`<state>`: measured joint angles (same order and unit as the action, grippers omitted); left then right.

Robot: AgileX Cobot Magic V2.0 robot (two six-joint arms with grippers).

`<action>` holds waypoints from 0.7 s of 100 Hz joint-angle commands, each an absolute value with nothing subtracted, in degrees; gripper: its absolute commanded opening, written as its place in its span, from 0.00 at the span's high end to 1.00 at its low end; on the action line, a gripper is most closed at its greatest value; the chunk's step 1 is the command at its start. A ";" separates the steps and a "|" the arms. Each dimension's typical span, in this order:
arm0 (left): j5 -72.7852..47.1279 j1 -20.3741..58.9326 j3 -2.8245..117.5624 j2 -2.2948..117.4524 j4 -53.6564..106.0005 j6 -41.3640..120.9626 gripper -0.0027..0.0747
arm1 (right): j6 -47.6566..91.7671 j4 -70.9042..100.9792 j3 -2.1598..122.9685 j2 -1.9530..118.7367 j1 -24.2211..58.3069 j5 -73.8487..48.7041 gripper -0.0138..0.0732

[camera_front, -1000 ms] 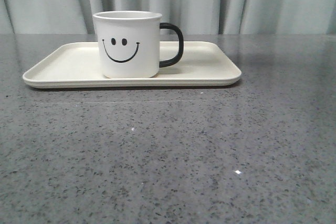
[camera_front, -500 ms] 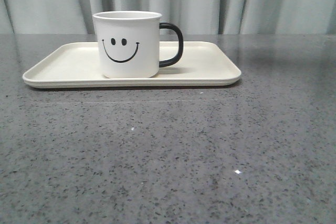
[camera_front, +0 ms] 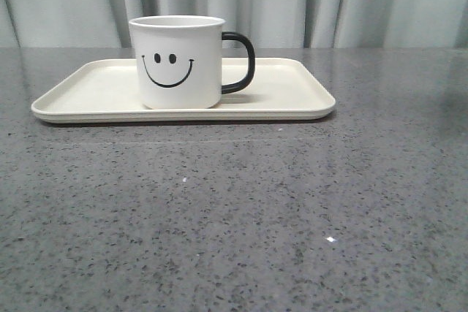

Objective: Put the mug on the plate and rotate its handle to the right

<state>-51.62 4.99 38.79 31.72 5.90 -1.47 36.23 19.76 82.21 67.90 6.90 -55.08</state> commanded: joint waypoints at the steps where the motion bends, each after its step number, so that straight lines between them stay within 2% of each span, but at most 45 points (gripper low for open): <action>1: -48.20 4.82 40.26 31.91 6.65 -1.57 0.40 | 35.32 20.63 76.03 62.10 5.23 -46.87 0.32; 20: -48.20 4.82 40.26 31.91 6.65 -1.57 0.40 | 29.23 20.63 59.49 50.74 3.59 -39.40 0.32; 36: -48.20 4.82 40.26 31.91 6.65 -1.57 0.40 | 24.86 20.63 49.67 42.55 3.59 -38.22 0.32; 52: -48.20 4.82 40.26 31.91 6.70 -1.57 0.40 | 18.26 18.23 44.76 36.29 3.59 -39.84 0.32; 70: -48.20 4.82 40.26 31.91 7.56 -1.57 0.40 | 10.74 7.33 43.88 32.86 3.59 -48.12 0.32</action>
<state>-51.62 4.99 38.79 31.72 6.27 -1.47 14.18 12.50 42.65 33.85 3.93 -47.80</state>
